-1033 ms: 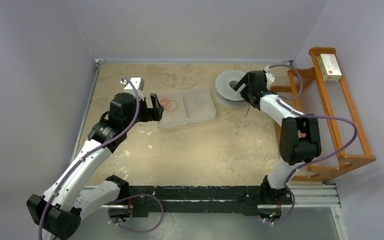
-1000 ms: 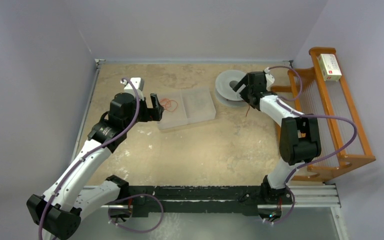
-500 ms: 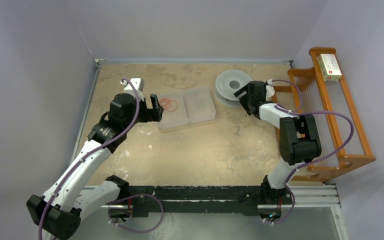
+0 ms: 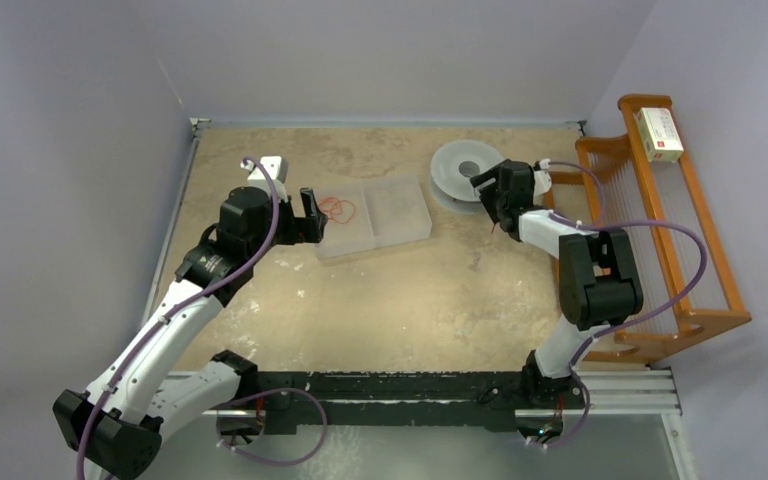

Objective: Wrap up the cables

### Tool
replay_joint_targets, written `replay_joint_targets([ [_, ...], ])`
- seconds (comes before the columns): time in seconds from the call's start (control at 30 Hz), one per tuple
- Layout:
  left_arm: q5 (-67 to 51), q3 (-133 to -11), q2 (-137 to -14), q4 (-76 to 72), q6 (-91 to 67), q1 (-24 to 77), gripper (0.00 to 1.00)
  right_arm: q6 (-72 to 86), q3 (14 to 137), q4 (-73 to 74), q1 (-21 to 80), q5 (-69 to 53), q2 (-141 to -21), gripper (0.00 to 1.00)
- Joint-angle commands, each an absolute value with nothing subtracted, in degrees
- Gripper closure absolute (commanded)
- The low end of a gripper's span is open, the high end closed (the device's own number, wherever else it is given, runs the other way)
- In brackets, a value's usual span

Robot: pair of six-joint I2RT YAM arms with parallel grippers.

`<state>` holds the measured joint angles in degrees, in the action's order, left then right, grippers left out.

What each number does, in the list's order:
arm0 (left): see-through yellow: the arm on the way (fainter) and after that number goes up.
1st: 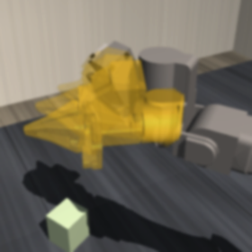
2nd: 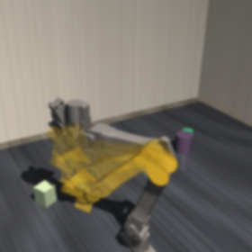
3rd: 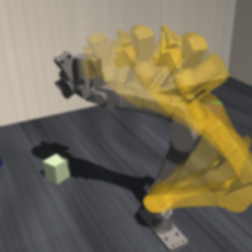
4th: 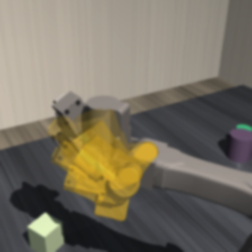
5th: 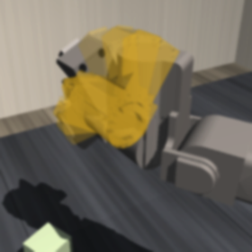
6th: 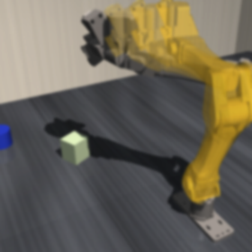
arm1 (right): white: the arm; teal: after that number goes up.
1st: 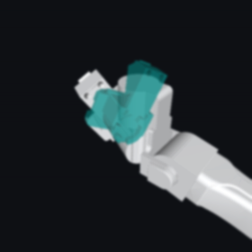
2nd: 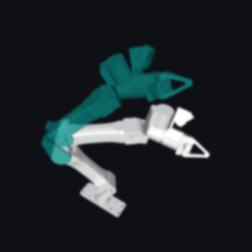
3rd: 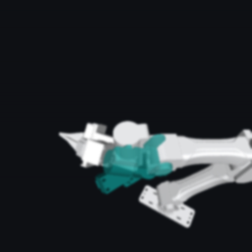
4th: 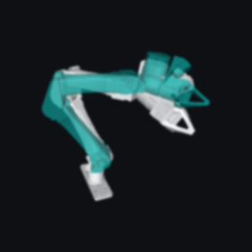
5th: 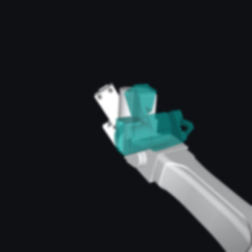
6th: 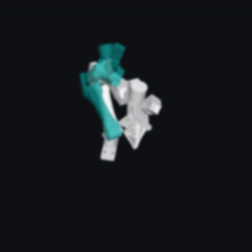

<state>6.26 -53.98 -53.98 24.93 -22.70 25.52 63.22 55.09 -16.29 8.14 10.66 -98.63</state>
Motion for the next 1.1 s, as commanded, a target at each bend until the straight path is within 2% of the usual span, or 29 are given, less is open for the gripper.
replay_joint_targets([
  [0.0, 7.11, -53.70, -52.88, 23.29, -21.29, 25.36, 0.06, 65.85, 53.76, -20.62, 7.58, 10.39, -98.70, 0.23],
  [0.37, 7.45, -53.74, -53.29, 23.37, -21.18, 25.48, 0.06, 66.75, 53.26, -23.79, 7.30, 9.38, -100.61, 0.35],
  [0.87, 8.08, -53.78, -53.36, 23.56, -21.01, 25.37, 0.06, 66.82, 50.79, -28.50, 6.69, 8.44, -98.34, 0.76],
  [1.07, 8.17, -53.85, -53.23, 23.64, -21.01, 25.40, 0.06, 66.07, 50.87, -28.48, 6.65, 9.46, -94.70, 0.87],
])
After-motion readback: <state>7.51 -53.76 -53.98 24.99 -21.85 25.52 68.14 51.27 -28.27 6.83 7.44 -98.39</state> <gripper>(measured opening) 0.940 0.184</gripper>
